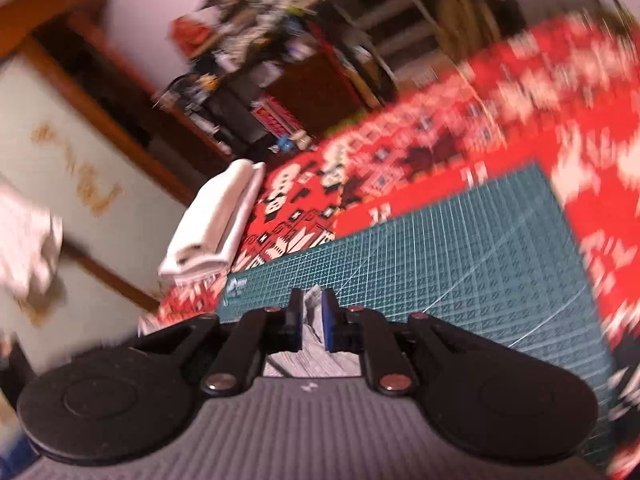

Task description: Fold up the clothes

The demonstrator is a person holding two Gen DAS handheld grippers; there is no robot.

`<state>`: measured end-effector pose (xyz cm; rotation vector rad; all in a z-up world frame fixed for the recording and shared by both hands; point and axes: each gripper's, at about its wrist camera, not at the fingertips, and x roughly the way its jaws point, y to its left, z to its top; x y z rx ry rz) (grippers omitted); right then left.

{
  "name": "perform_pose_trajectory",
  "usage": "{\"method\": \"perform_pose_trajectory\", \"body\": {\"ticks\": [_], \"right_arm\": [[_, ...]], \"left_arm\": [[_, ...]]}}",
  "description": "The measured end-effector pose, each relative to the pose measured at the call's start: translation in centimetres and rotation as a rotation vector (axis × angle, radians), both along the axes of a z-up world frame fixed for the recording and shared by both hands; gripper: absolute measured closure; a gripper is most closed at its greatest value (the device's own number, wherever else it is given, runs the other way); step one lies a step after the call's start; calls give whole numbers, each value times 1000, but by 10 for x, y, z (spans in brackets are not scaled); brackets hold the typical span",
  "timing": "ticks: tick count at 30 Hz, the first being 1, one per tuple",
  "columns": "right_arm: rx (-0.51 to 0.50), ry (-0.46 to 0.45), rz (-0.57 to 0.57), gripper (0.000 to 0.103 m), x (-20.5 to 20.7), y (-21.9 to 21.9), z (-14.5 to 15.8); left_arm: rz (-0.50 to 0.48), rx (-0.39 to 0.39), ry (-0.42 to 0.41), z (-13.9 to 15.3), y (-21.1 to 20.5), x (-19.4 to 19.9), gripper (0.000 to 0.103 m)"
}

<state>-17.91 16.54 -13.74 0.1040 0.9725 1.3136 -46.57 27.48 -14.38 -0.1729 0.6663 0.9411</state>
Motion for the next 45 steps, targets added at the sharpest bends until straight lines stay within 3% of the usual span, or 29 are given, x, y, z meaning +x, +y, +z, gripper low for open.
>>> {"method": "perform_pose_trajectory", "body": {"ticks": [4,6,9,11,19,21,25,33,45], "right_arm": [[-64,-272,175,91,-46,-17,13],[-116,-326,261,91,-68,-21,7],[-171,-377,330,71,-96,-27,-6],[-199,-415,355,68,-111,-26,-15],[-229,-568,298,70,-142,-2,-42],[-210,-534,264,90,-136,1,-43],[-179,-531,180,93,-123,1,-34],[-79,-572,37,93,-89,-11,28],[182,-798,-130,94,-73,-57,203]], "left_arm": [[-23,7,22,-3,-2,3,96],[-29,8,26,-3,-2,4,96],[-24,-7,16,-4,0,1,96],[-18,-16,6,-4,1,0,96],[-4,-33,-7,-6,3,-3,96],[2,-38,-12,-7,3,-5,96],[-5,-26,-26,-7,-1,-8,96],[-38,108,-65,32,-14,-4,96],[-104,342,-269,156,-52,3,97]]}}
